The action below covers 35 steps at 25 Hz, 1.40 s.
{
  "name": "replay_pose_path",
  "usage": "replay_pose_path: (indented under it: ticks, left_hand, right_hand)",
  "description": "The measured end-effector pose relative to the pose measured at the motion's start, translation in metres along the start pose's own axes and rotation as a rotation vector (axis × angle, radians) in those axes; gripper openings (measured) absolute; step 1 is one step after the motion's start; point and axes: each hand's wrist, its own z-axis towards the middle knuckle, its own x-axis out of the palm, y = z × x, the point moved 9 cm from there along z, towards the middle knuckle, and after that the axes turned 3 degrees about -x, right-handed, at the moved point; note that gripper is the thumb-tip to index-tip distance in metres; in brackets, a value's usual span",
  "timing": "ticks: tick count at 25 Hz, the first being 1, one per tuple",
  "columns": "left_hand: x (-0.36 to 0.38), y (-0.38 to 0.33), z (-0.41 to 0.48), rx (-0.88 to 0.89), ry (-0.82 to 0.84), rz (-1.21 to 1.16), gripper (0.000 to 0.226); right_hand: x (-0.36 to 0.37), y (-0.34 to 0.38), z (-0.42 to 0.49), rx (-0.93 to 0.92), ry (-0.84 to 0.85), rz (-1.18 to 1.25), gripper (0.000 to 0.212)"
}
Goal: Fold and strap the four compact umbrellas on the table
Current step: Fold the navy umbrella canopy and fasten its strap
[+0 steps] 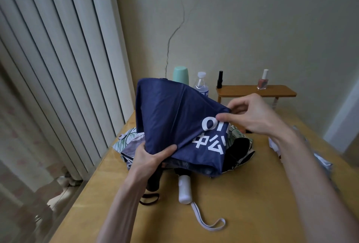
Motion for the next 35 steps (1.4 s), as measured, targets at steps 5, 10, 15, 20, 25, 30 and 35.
replay_pose_path:
  ticks: [5,10,15,20,25,30,35]
  left_hand:
    - [0.007,-0.001,-0.001,0.029,0.059,-0.041,0.049]
    - [0.005,0.001,0.001,0.067,0.098,-0.059,0.057]
    - [0.01,0.002,0.001,0.069,0.155,-0.101,0.053]
    - [0.017,0.007,-0.002,0.07,0.23,-0.125,0.07]
    - [0.025,0.012,-0.003,0.078,0.25,-0.072,0.079]
    - [0.028,0.004,-0.006,0.061,0.195,-0.145,0.076]
    - [0.032,-0.005,-0.008,0.028,0.103,-0.24,0.042]
  right_hand:
    - [-0.003,-0.018,0.0,0.046,-0.136,0.376,0.027]
    - [0.006,-0.02,0.003,0.067,-0.164,0.413,0.014]
    - [-0.005,-0.011,0.005,0.029,-0.218,0.414,0.009]
    - [-0.021,0.001,0.01,-0.134,-0.437,0.11,0.027]
    - [-0.004,-0.019,0.003,0.062,-0.41,0.435,0.013]
    - [0.002,-0.026,0.005,0.105,-0.419,0.492,0.021]
    - [-0.006,-0.026,-0.002,0.026,-0.576,0.602,0.024]
